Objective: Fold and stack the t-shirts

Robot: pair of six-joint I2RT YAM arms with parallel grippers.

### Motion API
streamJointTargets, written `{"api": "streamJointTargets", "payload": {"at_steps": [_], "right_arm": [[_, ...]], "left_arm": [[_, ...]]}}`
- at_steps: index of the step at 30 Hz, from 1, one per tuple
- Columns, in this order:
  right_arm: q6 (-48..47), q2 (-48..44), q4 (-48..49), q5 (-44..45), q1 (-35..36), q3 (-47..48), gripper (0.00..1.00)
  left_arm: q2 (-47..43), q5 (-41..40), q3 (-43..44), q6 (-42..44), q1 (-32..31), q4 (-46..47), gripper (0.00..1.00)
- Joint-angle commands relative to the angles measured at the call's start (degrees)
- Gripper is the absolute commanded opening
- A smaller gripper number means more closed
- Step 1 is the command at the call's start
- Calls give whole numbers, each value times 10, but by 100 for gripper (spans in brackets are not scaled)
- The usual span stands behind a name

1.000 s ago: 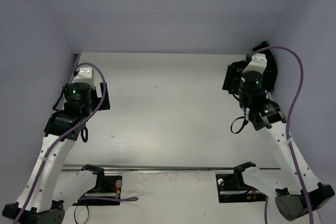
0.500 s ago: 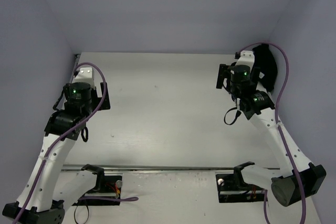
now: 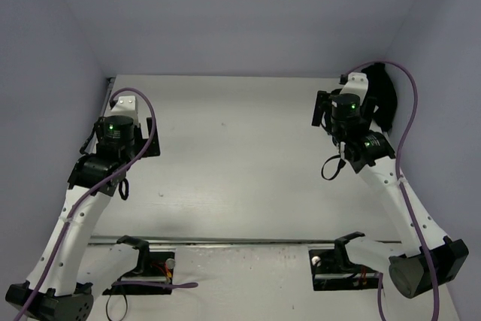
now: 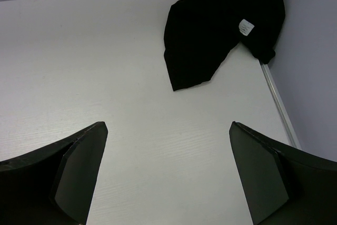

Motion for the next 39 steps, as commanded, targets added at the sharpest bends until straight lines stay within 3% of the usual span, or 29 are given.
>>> {"api": "streamJointTargets", "payload": {"at_steps": [1,7,11,17,24,35,39], "right_arm": [[28,42,43,42,-17,35,100],[90,219,47,-17,-103,144,100],[81,344,51,10,-130,221,98],[56,507,53,-72,-182,312,79],[30,580,63,-137,-201,316,69],[30,628,71,-169,-212,270,67],[31,636,72,-180,-214,250,54]], "left_arm": [[9,6,27,-19,-2,25,96],[10,24,24,-38,-2,24,96],[-5,34,10,-46,-2,23,96],[-23,47,-10,-57,-2,20,96],[-31,47,-19,-54,-1,10,96],[-36,41,-25,-45,-1,7,96],[-35,44,-18,-44,-2,6,96]]}}
